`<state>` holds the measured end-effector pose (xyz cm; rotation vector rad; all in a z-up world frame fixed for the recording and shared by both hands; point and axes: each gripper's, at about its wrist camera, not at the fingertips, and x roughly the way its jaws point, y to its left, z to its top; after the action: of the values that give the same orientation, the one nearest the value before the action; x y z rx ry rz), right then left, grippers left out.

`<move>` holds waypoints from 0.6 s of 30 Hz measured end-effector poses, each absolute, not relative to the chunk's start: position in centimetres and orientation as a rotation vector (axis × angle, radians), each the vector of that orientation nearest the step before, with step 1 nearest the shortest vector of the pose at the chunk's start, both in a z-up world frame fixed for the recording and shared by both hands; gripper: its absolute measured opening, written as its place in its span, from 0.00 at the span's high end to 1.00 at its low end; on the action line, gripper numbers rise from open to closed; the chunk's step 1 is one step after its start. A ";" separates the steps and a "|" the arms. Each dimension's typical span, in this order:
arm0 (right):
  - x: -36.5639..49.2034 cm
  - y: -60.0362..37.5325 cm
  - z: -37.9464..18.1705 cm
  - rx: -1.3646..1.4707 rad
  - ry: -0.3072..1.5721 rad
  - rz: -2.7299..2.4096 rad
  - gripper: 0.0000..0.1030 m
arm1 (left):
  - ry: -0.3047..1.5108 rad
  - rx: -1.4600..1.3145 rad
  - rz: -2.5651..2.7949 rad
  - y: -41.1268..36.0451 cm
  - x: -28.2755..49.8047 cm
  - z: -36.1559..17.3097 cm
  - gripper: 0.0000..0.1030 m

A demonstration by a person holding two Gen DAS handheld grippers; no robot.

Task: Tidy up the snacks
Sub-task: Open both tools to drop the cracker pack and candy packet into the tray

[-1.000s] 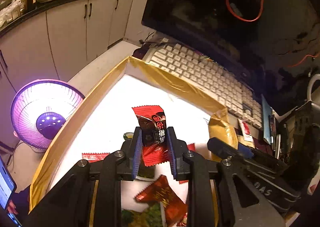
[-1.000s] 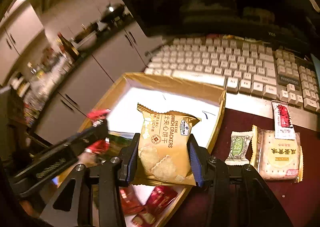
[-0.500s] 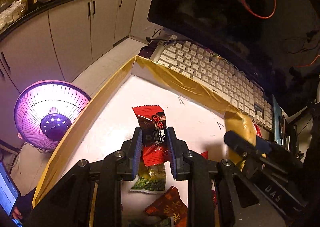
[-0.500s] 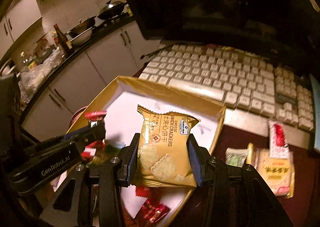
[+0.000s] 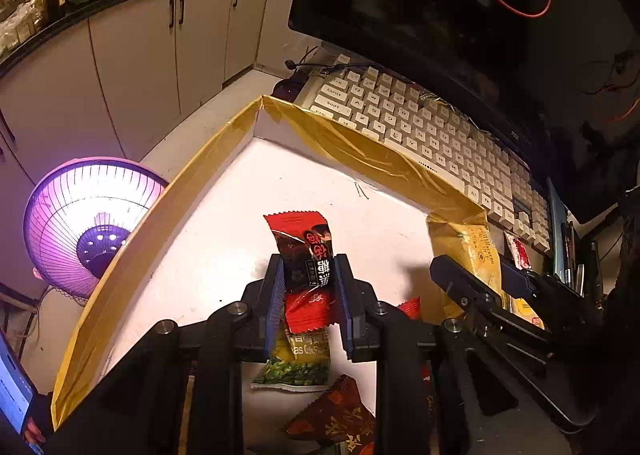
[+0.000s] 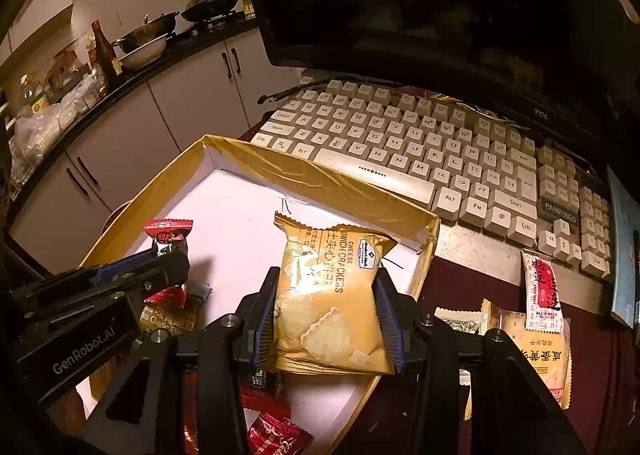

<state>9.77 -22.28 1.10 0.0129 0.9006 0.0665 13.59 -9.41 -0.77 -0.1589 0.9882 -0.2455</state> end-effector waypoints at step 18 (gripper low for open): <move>8.9 -22.9 2.0 0.084 0.880 0.123 0.35 | 0.988 -0.168 -0.204 -8.6 12.9 -0.7 0.51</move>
<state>8.93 -22.89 2.00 0.0842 0.8795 0.1229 12.91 -8.59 -0.70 -0.1676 0.9879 -0.2044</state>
